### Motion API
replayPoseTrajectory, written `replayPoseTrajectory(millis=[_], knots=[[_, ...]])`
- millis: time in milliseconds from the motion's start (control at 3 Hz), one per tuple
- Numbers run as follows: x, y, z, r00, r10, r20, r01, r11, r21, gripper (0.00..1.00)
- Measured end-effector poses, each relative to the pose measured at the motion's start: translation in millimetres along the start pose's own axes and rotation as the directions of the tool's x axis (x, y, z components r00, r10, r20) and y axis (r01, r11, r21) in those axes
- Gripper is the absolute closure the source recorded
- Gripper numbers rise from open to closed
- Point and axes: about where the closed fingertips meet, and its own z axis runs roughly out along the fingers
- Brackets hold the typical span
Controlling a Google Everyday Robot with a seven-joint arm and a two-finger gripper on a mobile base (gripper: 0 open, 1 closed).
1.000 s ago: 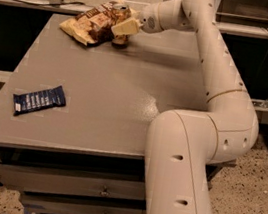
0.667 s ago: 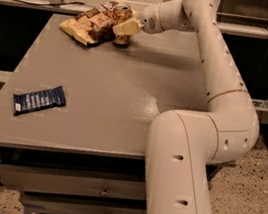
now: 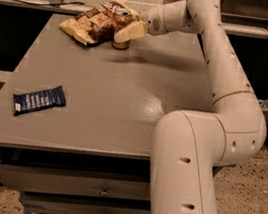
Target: Move orange can near brown chip bag
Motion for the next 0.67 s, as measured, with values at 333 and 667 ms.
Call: replayPoseTrajectory(millis=[333, 667], knots=[[-1, 0, -31, 0.999, -0.012, 0.046, 0.012, 0.9998, 0.019, 0.0], [4, 9, -79, 0.993, -0.041, 0.114, 0.035, 0.9982, 0.048, 0.0]])
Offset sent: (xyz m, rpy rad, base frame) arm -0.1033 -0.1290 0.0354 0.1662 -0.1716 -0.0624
